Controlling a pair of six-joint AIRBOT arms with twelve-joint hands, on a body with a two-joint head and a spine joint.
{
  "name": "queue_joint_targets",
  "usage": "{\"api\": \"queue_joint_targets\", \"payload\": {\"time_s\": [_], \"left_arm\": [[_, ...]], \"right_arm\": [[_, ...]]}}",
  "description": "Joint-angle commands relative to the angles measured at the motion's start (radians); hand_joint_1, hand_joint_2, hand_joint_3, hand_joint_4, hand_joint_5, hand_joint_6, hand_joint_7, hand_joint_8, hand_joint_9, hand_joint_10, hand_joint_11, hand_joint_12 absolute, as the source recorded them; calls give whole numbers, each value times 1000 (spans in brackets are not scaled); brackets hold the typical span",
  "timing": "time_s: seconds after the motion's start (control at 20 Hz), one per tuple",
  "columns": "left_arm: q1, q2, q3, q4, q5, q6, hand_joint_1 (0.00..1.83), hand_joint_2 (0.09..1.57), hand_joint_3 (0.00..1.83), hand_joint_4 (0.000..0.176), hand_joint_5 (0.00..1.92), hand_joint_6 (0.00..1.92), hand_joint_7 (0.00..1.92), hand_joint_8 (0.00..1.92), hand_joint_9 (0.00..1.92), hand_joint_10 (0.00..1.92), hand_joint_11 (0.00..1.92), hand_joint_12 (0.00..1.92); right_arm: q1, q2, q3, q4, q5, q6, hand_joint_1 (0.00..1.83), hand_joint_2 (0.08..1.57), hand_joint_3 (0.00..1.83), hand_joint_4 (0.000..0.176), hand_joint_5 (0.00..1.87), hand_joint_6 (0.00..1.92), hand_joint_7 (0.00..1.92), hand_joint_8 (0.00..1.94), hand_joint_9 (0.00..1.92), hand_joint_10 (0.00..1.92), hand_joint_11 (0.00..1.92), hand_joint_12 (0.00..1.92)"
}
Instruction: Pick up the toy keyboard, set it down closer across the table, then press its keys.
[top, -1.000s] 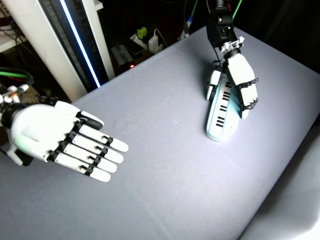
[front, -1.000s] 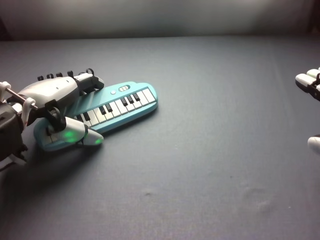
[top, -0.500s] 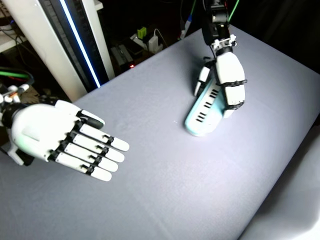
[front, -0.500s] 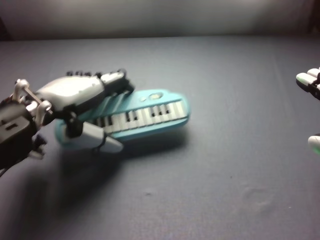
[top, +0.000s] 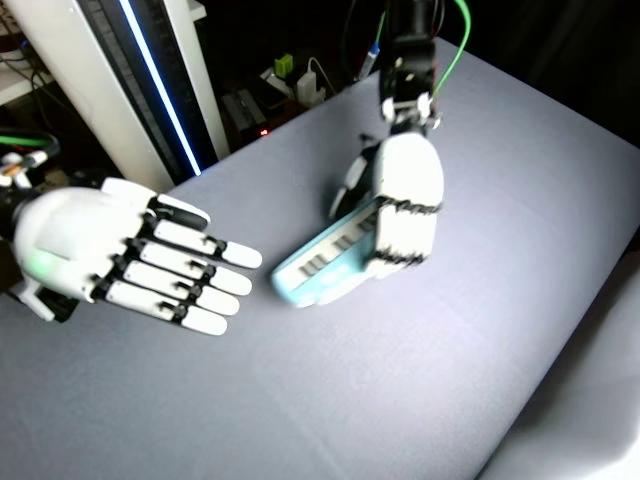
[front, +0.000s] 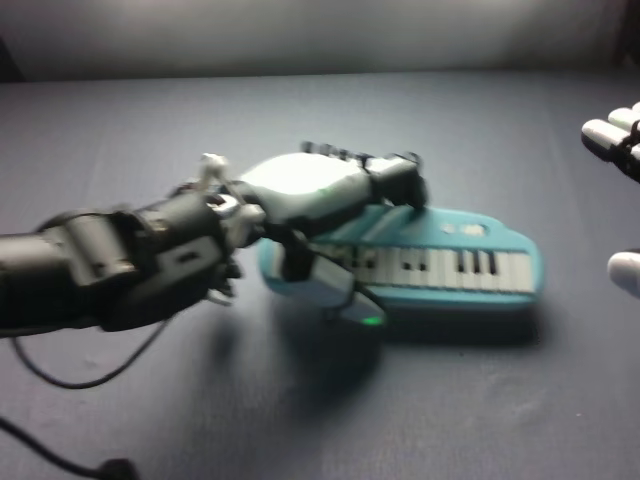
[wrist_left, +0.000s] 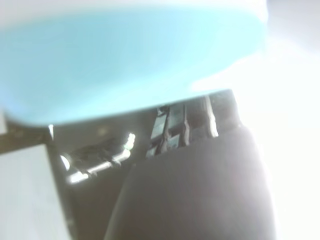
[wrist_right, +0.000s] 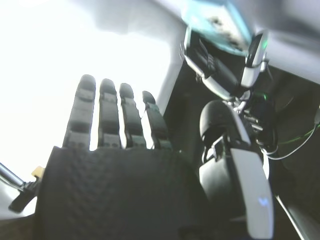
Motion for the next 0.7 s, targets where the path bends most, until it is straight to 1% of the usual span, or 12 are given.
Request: {"api": "queue_joint_targets", "payload": {"time_s": [0.0,0.1,0.2,0.25,0.3,0.35,0.4,0.45,0.5,0.55,0.6,0.65], "left_arm": [[-25,-17,8,-12,-108,-12,1605,1140,2,0,196,1356,340,1112,736,1423,502,1679],[-44,-59,34,12,-75,-16,1605,1140,2,0,197,1354,341,1111,735,1424,502,1678],[-52,-94,56,29,-33,-18,1307,1142,2,0,148,1335,227,1152,294,1377,338,1679],[-52,-105,65,29,-19,-19,1307,1142,2,0,148,1335,227,1152,294,1377,338,1679],[-51,-111,69,29,-10,-25,970,1190,5,16,153,550,216,412,153,787,60,1529],[-51,-120,76,35,-7,-44,854,1208,2,25,188,242,228,144,153,466,11,1396],[-51,-123,78,42,-7,-52,854,1208,2,25,188,242,228,144,153,466,11,1396],[-51,-124,77,44,-11,-53,692,1142,0,74,22,14,28,6,14,45,0,1044],[-51,-120,72,44,-20,-53,647,1100,0,103,4,2,5,0,2,8,0,749],[-50,-108,63,45,-33,-53,618,1043,3,149,0,0,0,0,0,1,0,149],[-50,-90,50,45,-50,-53,576,1001,0,171,0,0,0,0,0,0,0,29],[-50,-63,29,45,-79,-49,508,1005,0,152,0,0,0,0,0,0,0,5]], "right_arm": [[6,7,-2,-13,145,12,8,1380,2,44,0,0,0,0,0,0,0,0],[6,7,-2,-25,150,19,8,1380,2,44,0,0,0,0,0,0,0,0],[6,7,-2,-32,150,28,0,1369,0,87,0,0,0,0,0,0,0,0],[6,7,-2,-34,151,28,0,1369,0,87,0,0,0,0,0,0,0,0],[6,7,-2,-34,152,28,0,1365,0,95,0,0,0,0,0,0,0,0],[6,7,-2,-34,152,31,0,1366,0,96,0,0,0,0,0,0,0,0],[6,7,-1,-34,152,33,0,1366,0,96,0,0,0,0,0,0,0,0],[6,7,-1,-34,152,34,0,1371,0,104,0,0,0,0,0,0,0,0],[5,7,-1,-34,152,34,3,1377,2,113,0,0,0,0,0,0,0,0],[4,7,-2,-34,152,34,16,1372,0,109,0,0,0,0,0,0,0,0],[4,7,-2,-34,151,34,44,1363,0,98,0,0,0,0,0,0,0,0],[4,7,-3,-35,150,35,42,1361,0,97,0,0,0,0,0,0,0,0]]}}
